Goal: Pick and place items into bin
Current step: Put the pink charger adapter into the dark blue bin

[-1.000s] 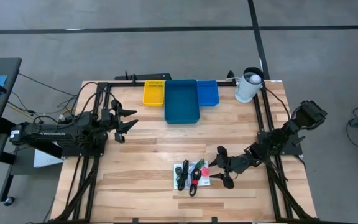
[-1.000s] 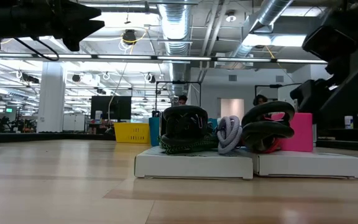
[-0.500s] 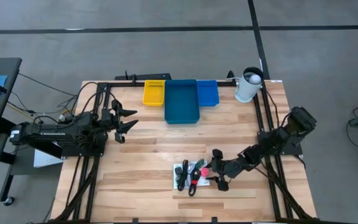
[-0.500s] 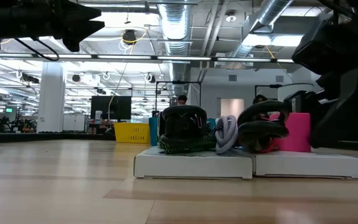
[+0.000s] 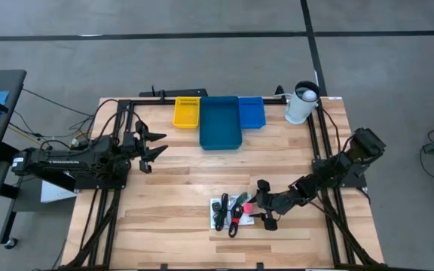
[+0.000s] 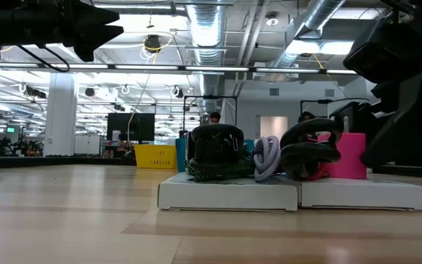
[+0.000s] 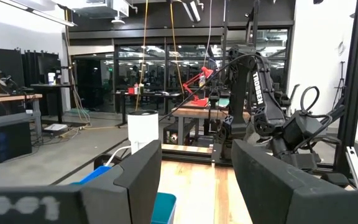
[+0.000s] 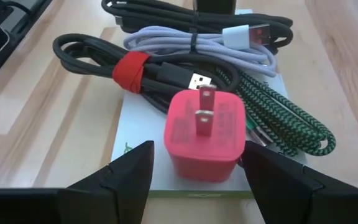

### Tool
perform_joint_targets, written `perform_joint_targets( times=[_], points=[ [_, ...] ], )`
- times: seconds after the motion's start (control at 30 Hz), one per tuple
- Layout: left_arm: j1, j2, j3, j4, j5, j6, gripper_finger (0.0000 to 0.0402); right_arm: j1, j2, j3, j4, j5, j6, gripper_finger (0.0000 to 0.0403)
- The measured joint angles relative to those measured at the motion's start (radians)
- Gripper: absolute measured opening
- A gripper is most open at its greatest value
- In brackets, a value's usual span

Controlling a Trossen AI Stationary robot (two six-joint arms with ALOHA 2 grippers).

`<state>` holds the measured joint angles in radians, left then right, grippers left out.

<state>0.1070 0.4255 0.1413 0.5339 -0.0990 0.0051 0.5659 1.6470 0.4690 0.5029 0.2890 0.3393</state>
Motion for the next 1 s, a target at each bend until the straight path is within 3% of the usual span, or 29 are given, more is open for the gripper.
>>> perform_joint_targets(
  times=[0.37,0.8,1.0],
  points=[
    [0.0,0.0,0.0,-0.002,0.0,0.0,0.0186,-0.007,0.0,0.0,0.002,-0.001,0.0,0.0229],
    [0.0,0.0,0.0,-0.004,0.0,-0.001,0.0186,-0.007,0.0,0.0,0.004,-0.002,0.0,0.0141],
    [0.0,0.0,0.0,-0.005,0.0,-0.001,0.0186,-0.007,0.0,0.0,0.006,-0.002,0.0,0.0159]
  ],
)
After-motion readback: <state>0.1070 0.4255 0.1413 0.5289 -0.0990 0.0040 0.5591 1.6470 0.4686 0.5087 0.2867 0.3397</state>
